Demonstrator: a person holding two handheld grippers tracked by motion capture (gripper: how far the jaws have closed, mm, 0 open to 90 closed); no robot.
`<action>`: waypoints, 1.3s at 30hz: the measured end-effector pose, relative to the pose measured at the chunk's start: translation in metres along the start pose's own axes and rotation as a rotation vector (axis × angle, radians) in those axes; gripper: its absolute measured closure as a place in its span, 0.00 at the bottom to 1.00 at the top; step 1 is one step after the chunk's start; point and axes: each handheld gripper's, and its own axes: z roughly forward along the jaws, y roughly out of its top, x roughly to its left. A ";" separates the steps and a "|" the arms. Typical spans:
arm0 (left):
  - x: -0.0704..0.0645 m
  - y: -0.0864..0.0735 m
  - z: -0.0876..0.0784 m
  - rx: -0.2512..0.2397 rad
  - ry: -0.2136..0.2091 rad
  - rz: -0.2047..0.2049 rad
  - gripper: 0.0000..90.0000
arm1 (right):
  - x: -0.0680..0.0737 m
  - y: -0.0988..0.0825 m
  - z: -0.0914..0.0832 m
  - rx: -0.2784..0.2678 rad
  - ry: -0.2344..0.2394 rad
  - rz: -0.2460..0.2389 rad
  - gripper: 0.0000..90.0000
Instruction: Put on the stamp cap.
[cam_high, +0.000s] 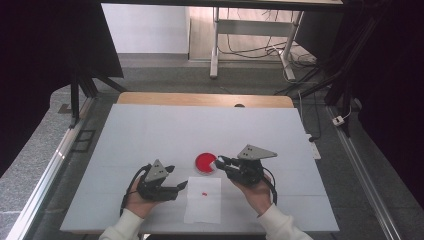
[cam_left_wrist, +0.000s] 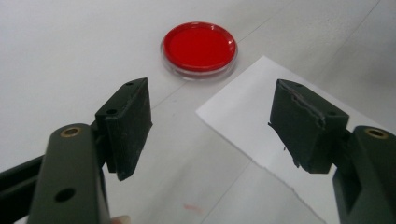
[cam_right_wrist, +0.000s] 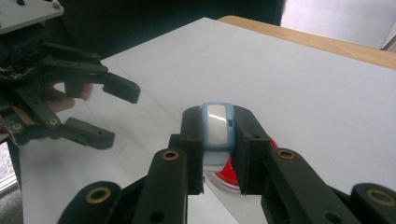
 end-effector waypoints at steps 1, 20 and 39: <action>0.001 -0.002 -0.003 0.000 0.000 -0.003 0.33 | -0.001 0.000 0.000 0.002 0.002 -0.001 0.83; 0.023 -0.037 -0.041 -0.004 0.067 -0.074 0.35 | -0.019 0.000 -0.008 0.006 -0.050 -0.023 0.83; 0.034 -0.048 -0.048 0.006 0.095 -0.112 0.33 | -0.053 0.000 -0.013 0.054 -0.140 0.004 0.83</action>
